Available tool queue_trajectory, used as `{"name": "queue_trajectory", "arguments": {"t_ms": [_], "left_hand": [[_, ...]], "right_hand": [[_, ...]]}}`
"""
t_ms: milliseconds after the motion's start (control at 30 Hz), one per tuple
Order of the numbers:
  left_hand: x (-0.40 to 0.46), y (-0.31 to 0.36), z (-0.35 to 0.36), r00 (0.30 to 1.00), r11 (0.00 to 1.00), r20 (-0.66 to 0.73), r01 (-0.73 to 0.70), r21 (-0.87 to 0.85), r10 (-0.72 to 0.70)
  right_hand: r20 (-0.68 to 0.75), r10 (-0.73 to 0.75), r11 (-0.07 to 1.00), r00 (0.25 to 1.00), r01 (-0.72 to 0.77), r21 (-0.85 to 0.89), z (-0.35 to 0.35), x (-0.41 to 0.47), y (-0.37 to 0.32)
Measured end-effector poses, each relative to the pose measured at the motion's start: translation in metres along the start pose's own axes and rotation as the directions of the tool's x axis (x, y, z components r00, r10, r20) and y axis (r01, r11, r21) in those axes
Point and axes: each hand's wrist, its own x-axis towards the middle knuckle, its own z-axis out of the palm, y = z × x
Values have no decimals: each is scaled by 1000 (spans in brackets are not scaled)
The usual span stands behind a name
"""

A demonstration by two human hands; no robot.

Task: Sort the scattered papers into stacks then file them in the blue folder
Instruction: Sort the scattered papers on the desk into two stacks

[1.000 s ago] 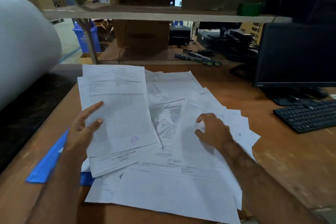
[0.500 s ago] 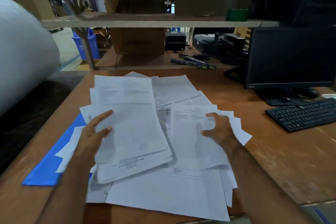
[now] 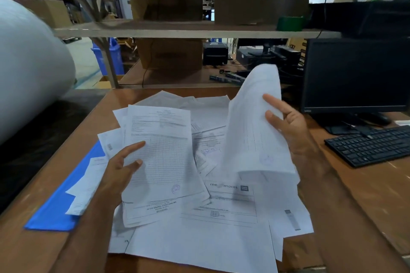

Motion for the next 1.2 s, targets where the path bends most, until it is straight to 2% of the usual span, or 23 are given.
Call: {"name": "queue_trajectory", "arguments": {"t_ms": [67,133,233,333,367,433,533,633,733,800,867,967,1100,1200], "left_hand": [[-2,4,7,1000,999,5,5,-34,-5],[-5,8,16,1000,998,29,-9,-56,11],[-6,13,26,996,992,73,-41,-118,50],[-5,18,27,994,991,86,-53,-125,64],[-5,20,27,993,992,89,-67,-103,77],[-7,25,26,991,993,101,-82,-86,91],[-5,26,23,991,993,97,-85,-82,93],[-7,21,13,990,993,110,-78,-83,87],[-7,20,11,981,994,180,-62,-90,77],[-5,18,12,974,991,218,-27,-128,55],[-2,10,8,981,991,188,-33,-126,57],[4,-5,-5,995,995,82,-40,-94,48],[16,-27,-26,999,995,-30,14,-95,-17],[18,-38,-39,989,985,-131,53,-162,-75]], "right_hand": [[41,-27,982,999,18,187,9,3,-1],[95,-10,976,995,-11,216,21,5,9],[183,125,989,975,-136,51,36,5,45],[171,135,934,976,-68,-350,41,5,83],[161,136,916,978,-62,-395,43,4,91],[144,160,945,977,-109,-309,49,2,101],[224,216,963,950,-170,-208,57,0,105],[281,205,956,938,-130,-263,68,-2,104],[318,147,896,936,10,-444,80,0,105],[321,118,861,940,63,-504,90,5,112],[308,93,816,947,105,-569,102,13,119],[366,99,743,925,175,-645,119,30,130],[391,198,676,899,163,-718,131,61,145],[364,254,550,896,175,-817,130,89,160]]}}
